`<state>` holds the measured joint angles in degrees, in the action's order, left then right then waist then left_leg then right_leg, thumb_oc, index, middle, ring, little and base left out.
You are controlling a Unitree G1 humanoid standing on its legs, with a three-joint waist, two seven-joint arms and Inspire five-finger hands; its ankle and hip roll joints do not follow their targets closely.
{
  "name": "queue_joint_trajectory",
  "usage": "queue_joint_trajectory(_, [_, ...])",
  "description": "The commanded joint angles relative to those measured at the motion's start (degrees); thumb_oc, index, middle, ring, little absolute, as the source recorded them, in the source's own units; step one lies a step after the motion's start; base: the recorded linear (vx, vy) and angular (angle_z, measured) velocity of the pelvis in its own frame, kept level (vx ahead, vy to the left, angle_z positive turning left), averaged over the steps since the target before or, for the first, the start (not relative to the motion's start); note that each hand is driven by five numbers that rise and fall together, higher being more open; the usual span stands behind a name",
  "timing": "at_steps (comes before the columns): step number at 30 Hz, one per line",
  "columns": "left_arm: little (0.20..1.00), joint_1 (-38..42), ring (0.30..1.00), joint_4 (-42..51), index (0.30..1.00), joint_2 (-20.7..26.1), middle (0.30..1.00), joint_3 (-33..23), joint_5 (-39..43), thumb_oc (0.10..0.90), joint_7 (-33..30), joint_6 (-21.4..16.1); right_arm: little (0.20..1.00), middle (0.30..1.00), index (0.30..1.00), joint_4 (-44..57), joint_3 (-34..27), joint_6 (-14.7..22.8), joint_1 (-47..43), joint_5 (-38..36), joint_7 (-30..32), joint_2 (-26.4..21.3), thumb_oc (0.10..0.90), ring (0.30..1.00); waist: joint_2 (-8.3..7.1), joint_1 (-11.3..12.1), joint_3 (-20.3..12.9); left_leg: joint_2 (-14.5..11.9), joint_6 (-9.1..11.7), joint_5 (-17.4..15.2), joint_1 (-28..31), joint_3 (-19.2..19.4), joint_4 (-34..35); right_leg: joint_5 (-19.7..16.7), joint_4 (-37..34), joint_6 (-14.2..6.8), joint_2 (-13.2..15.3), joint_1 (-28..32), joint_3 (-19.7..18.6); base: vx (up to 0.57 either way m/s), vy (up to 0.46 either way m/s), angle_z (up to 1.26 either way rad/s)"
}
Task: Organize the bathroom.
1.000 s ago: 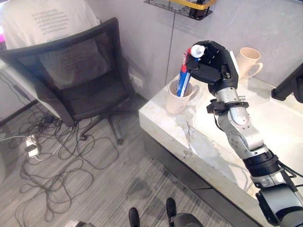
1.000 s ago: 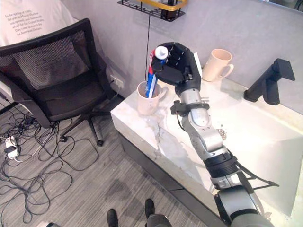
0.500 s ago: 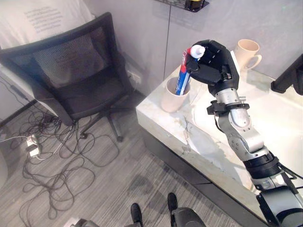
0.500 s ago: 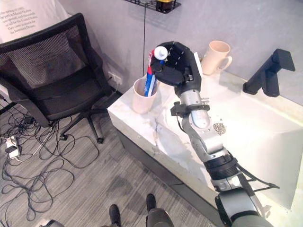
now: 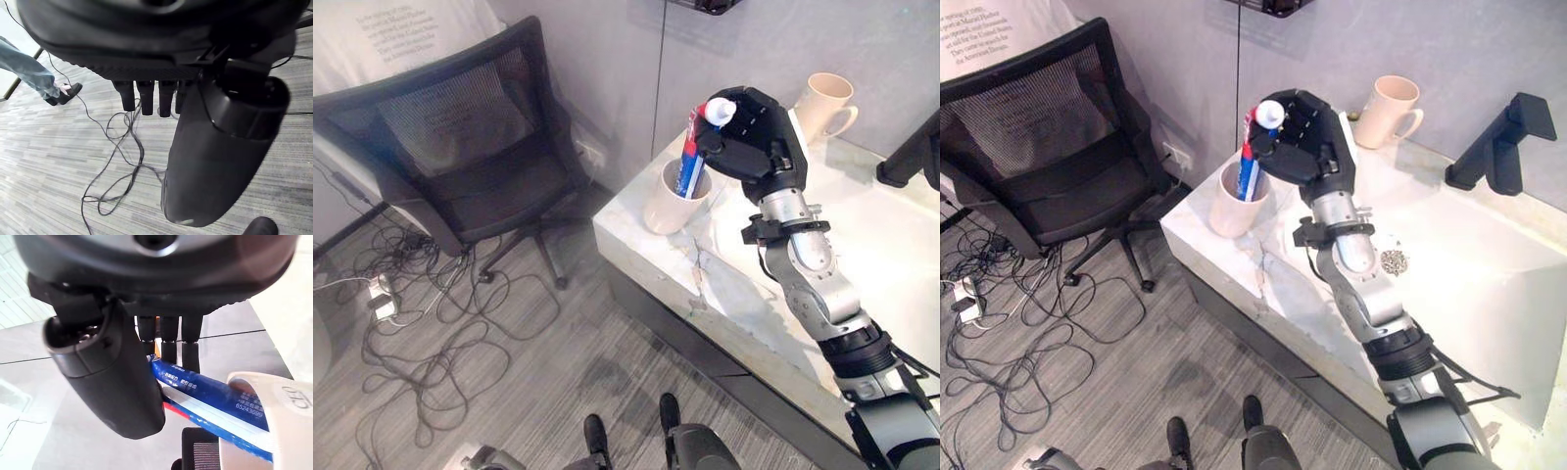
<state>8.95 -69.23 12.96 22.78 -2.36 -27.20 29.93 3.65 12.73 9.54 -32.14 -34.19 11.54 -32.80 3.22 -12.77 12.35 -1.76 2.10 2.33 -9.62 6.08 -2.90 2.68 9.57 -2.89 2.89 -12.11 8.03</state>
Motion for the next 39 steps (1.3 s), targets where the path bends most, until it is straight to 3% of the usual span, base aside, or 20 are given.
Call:
queue_joint_trajectory(1, [0.900, -2.74, 0.900, -2.04, 0.900, 4.67, 0.900, 0.83, -0.07, 0.800, -1.19, 2.31, 0.394, 0.394, 0.394, 10.78, -5.43, 9.24, -4.05, -0.18, -1.22, 3.89, 0.463, 0.394, -4.05, -1.57, -4.33, 3.53, -2.67, -8.01, -4.93, 5.32, -12.49, 0.80, 1.21, -4.01, -1.60, 0.45, -7.74, 0.00, 0.006, 0.03])
queue_joint_trajectory(2, [0.900, -2.70, 0.900, -1.96, 0.900, 4.70, 0.900, 0.88, -0.09, 0.800, -1.19, 2.36, 0.425, 0.425, 0.425, 10.71, -5.22, 9.31, -3.99, 0.01, -1.27, 4.06, 0.483, 0.425, -4.02, -1.50, -4.24, 3.53, -2.71, -8.00, -4.87, 5.33, -12.39, 0.80, 1.19, -4.02, -1.58, 0.42, -7.70, 0.00, 0.000, 0.00])
queue_joint_trajectory(3, [0.900, -2.71, 0.900, -2.04, 0.900, 4.69, 0.900, 0.81, -0.29, 0.800, -1.16, 2.23, 0.526, 0.526, 0.526, 10.73, -5.16, 9.31, -3.96, -0.07, -1.32, 4.16, 0.551, 0.526, -4.00, -1.49, -4.22, 3.52, -2.71, -7.97, -4.84, 5.34, -12.35, 0.80, 1.22, -3.99, -1.56, 0.39, -7.68, 0.00, 0.000, 0.00])
queue_joint_trajectory(5, [0.900, -2.64, 0.900, -2.07, 0.900, 4.61, 0.900, 0.69, -0.46, 0.800, -1.26, 2.13, 0.592, 0.592, 0.592, 10.60, -4.97, 9.60, -3.89, 0.20, -1.57, 4.54, 0.595, 0.592, -3.96, -1.43, -4.07, 3.47, -2.72, -7.93, -4.85, 5.43, -12.30, 0.82, 1.24, -3.93, -1.56, 0.36, -7.60, 0.00, 0.000, 0.00])
queue_joint_trajectory(7, [0.900, -2.51, 0.900, -2.02, 0.900, 4.62, 0.900, 0.75, -0.63, 0.800, -1.15, 2.03, 0.827, 0.827, 0.827, 10.74, -4.88, 9.87, -3.91, 0.10, -1.76, 4.63, 0.751, 0.827, -4.01, -1.44, -3.74, 3.34, -2.75, -8.00, -4.96, 5.48, -12.50, 0.90, 1.48, -3.90, -1.46, 0.21, -7.48, 0.00, 0.000, 0.00])
queue_joint_trajectory(8, [0.900, -2.50, 0.900, -2.03, 0.900, 4.64, 0.900, 0.74, -0.73, 0.800, -1.00, 1.95, 0.900, 0.900, 0.900, 10.98, -4.95, 9.68, -3.77, -0.23, -2.05, 4.69, 0.800, 0.900, -4.01, -1.49, -3.67, 3.29, -2.77, -8.12, -5.03, 5.51, -12.72, 0.95, 1.55, -3.90, -1.40, 0.23, -7.47, 0.00, 0.000, 0.00])
queue_joint_trajectory(39, [0.900, -2.92, 0.900, -2.00, 0.900, 3.95, 0.900, 0.83, -3.02, 0.800, -0.69, 0.93, 0.900, 0.900, 0.900, 15.06, -4.04, 8.64, -0.62, -1.93, -5.42, 4.89, 0.800, 0.900, -4.59, -2.15, -3.61, 2.86, -2.79, -8.67, -5.39, 6.52, -13.86, 0.89, 1.51, -4.04, -1.52, 0.33, -7.94, 0.00, 0.001, 0.00])
